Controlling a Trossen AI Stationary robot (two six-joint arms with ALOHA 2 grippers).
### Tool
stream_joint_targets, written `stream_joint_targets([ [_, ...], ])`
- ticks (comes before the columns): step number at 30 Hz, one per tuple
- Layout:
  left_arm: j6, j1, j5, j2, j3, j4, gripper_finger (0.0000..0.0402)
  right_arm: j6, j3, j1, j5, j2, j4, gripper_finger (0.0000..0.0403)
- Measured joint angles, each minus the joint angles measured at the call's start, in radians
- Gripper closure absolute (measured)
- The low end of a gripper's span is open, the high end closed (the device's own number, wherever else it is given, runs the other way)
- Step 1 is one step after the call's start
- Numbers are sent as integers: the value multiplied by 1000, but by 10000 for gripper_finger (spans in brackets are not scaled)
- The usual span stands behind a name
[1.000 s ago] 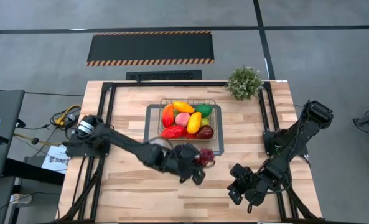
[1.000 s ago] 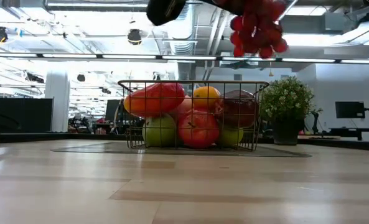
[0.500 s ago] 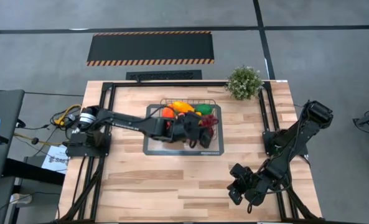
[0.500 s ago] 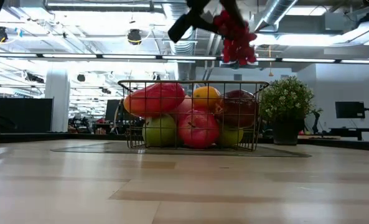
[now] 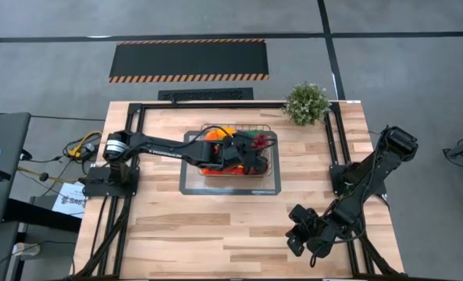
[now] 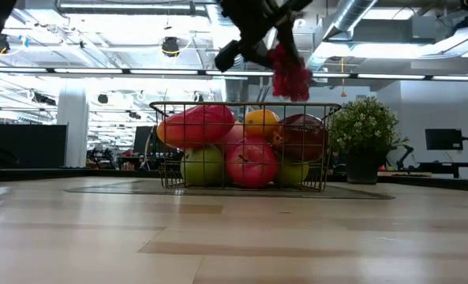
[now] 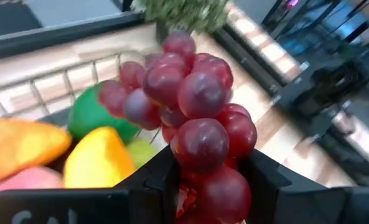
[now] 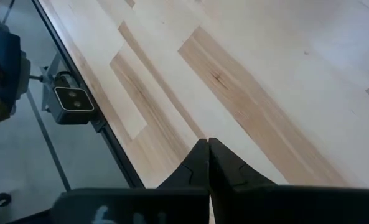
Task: Build produce basket
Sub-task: Put the red grapes into the bin, then return to Home Position
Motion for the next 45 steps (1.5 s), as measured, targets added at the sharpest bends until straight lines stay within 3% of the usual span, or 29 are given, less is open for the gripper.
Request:
stream_joint_targets([
  [9,-13,-2,-58,52,-4,-18,289,2,0,0,0,0,-2,390],
  [19,-60,-5,-39,94,-4,-19,283,1,0,2,0,0,-1,390],
  [23,-62,-5,-43,92,-3,-30,258,-1,0,2,0,0,-1,390],
  [32,-61,-6,-6,92,-2,-35,156,-1,0,2,0,0,-2,390],
  [36,-62,-6,68,90,-2,-36,130,-1,0,0,0,0,-1,390],
  [45,-66,-8,389,37,-3,-44,126,-24,0,-39,-1,-37,11,390],
])
